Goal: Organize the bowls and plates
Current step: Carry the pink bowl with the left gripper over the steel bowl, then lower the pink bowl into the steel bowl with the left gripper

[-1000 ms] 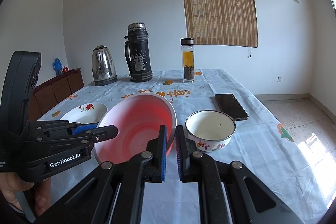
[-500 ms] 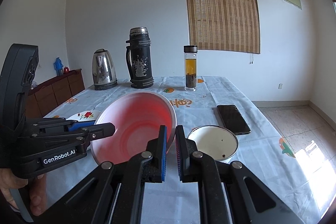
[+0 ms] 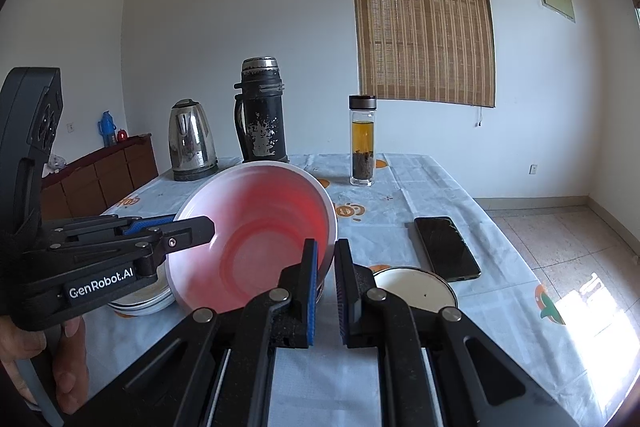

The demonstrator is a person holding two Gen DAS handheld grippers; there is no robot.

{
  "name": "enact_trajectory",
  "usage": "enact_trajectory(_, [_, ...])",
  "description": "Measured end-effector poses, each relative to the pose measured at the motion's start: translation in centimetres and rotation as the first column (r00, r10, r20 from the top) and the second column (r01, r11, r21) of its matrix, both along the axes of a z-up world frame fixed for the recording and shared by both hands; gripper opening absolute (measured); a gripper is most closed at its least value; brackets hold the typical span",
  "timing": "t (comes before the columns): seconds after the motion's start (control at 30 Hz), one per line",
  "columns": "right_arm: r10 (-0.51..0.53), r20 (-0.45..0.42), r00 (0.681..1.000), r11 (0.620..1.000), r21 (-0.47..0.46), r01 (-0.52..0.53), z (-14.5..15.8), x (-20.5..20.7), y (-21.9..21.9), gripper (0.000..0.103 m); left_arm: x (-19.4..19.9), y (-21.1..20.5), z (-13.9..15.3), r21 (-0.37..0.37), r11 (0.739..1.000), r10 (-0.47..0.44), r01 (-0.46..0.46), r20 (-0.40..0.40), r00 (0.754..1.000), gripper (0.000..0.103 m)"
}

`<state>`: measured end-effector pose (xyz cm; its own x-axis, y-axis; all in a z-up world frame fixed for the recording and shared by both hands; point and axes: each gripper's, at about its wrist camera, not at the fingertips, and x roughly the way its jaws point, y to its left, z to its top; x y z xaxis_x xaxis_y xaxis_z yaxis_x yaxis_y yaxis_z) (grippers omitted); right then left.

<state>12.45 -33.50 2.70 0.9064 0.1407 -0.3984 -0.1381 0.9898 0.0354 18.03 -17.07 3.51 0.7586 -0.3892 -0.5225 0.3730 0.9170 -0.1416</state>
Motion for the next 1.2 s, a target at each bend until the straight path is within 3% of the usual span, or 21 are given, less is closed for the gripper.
enact_trajectory(0.3, [0.000,-0.014,1.000,1.000,-0.016,0.000,0.4,1.8,0.2,0.010,1.6,0.2,0.1,-0.016,1.000,0.017,-0.017,-0.009,1.000,0.014])
enact_trajectory(0.67, [0.019,-0.072,0.997,0.999,-0.025,-0.021,-0.5,4.1,1.1,0.010,5.0,1.1,-3.8,-0.042,0.999,0.026,-0.032,-0.125,0.992,0.013])
enact_trajectory(1.2, [0.022,-0.146,0.989,0.999,-0.031,-0.027,-2.6,6.3,2.1,0.010,5.5,2.3,-5.0,-0.070,0.997,0.029,-0.040,-0.159,0.987,0.013])
